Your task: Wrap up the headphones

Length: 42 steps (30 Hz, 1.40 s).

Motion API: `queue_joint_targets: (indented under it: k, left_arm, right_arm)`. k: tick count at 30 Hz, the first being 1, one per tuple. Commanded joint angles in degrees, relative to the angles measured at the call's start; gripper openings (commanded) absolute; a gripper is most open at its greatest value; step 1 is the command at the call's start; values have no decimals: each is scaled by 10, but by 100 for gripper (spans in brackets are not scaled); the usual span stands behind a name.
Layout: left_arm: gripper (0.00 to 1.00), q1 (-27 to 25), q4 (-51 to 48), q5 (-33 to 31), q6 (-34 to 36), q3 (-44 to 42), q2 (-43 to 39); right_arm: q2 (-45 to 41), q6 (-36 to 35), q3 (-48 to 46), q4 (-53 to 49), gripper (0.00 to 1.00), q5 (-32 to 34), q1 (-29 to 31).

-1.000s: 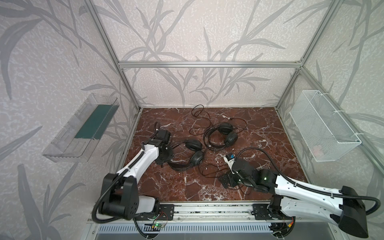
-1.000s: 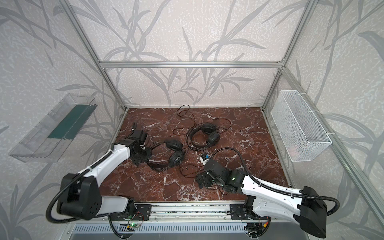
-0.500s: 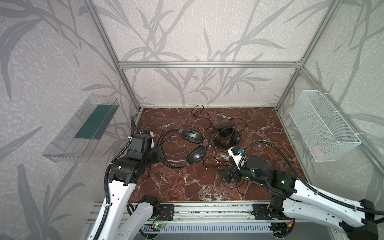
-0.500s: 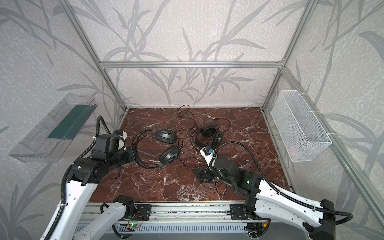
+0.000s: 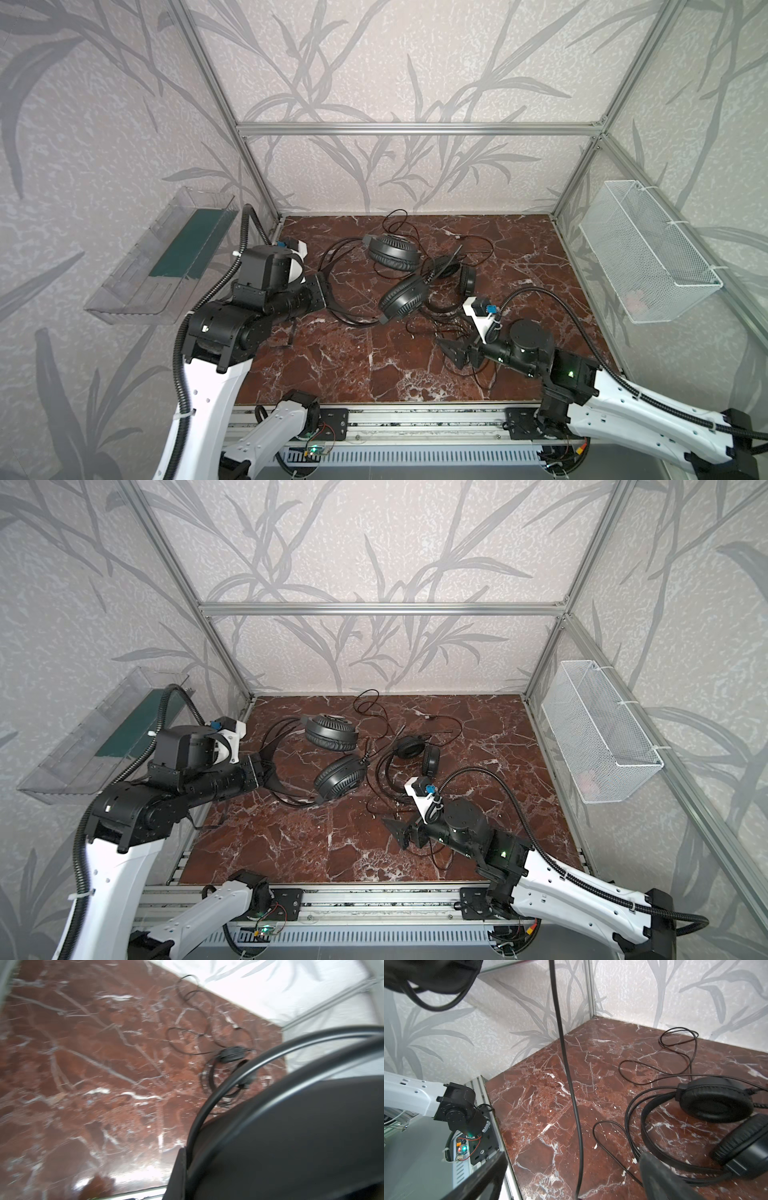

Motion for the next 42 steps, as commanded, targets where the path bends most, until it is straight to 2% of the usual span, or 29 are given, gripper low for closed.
queue_joint_targets:
  k: [1,5,11,14,15,19,22,24,25,29,32,36,38,42]
  left_arm:
    - [0,-4,33,75,-43,28,9]
    - [0,-7,39,83,-55,43,0]
    - [0,-15,26,67,-59,62,-7]
    - [0,-17,20,55,-61,70,-7]
    - [0,-17,15,49,-62,72,-6]
    - [0,-18,10,40,-68,84,-7]
    - [0,-19,7,30,-68,96,-8]
    - [0,-21,3,20,-69,108,-7]
    - [0,-21,4,15,-69,113,-7]
    - [0,-23,0,-25,-69,133,-8]
    - [0,-24,0,-76,-84,134,-13]
    - [0,-23,61,-102,-123,92,-42]
    - [0,-24,83,-98,-140,75,-46]
    - [0,-22,110,-49,-176,44,-37]
  right_arm:
    - [0,-10,-19,87,99,-13,2]
    - [19,-10,-22,94,99,-14,2]
    - [43,-20,-24,109,99,49,1]
    - [66,-25,-20,116,99,54,-3]
    - [74,-24,-18,114,94,55,-3]
    - [101,-10,-12,96,52,90,-4]
    - [117,4,-13,72,30,113,-6]
    - [121,16,-15,56,7,122,-6]
    - [121,24,-15,43,0,129,-6]
    - [105,36,-14,3,0,127,-6]
    - [95,47,-9,-15,0,78,-4]
    - [121,51,21,-57,0,26,14]
    - [149,41,46,-88,0,43,39]
    - [196,34,79,-114,0,66,72]
